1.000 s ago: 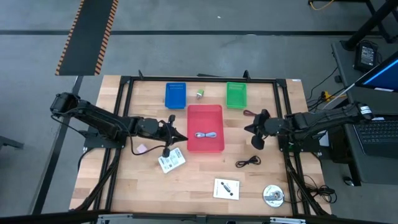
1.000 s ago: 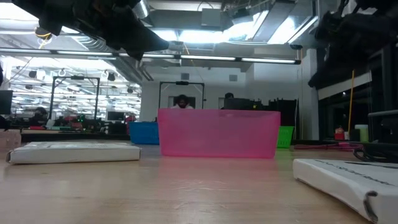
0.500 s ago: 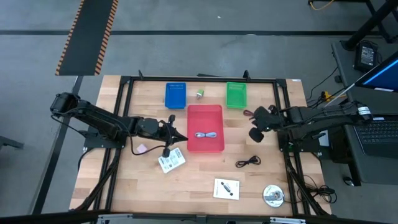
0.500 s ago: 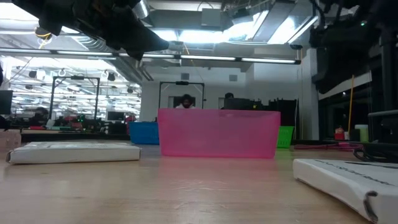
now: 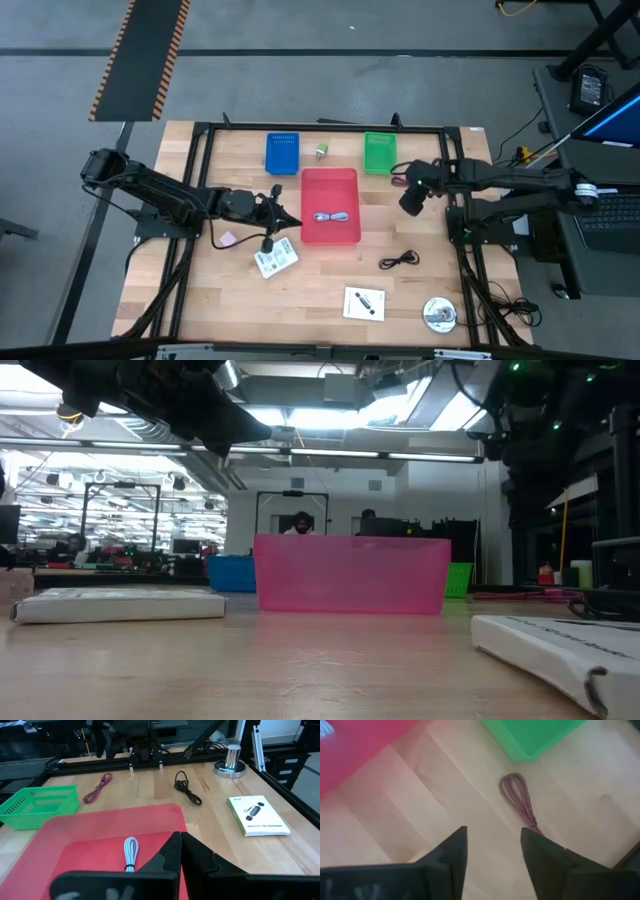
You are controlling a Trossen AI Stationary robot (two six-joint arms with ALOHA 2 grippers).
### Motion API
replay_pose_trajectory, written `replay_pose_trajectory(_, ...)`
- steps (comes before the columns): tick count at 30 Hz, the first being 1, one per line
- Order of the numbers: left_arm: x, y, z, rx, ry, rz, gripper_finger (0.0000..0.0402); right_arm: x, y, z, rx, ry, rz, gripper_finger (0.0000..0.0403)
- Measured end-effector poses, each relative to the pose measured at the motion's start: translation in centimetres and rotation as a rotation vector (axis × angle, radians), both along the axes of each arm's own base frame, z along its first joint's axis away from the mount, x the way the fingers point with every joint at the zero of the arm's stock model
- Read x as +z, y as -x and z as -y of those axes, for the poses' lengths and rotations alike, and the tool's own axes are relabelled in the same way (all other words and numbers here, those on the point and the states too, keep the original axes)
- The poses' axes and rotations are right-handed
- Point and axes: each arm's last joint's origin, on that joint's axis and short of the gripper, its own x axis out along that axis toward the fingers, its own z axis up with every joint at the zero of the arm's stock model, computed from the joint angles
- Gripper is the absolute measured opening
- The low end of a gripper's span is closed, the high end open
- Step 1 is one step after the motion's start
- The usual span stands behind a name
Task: Pick and place items into bin
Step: Put the pink charger cable into the red bin
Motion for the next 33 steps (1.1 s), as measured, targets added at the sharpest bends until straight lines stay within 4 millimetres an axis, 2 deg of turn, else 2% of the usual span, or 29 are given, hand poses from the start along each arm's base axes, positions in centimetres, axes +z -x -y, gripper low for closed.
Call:
replay_pose_trajectory(6, 0.0, 0.0, 0.0, 0.0, 0.0, -0.001, 0.0003, -0.7, 0.0, 1.7, -0.013, -0.013, -0.065, 0.0192)
replay_pose_trajectory(19, 0.0, 0.0, 0.0, 0.0, 0.0, -0.002, 0.0003, -3.5, -0.8, 4.7, -0.096, -0.132, -0.193, 0.0193)
replay_pose_trajectory(25, 0.0, 0.0, 0.0, 0.0, 0.0, -0.002, 0.0003, -4.9, -1.8, 6.2, -0.131, -0.108, -0.196, 0.0193)
replay_pose_trajectory(33, 0.0, 0.0, 0.0, 0.0, -0.001, -0.005, 0.0003, -7.1, -2.3, 7.1, -0.143, -0.158, -0.286, 0.0193)
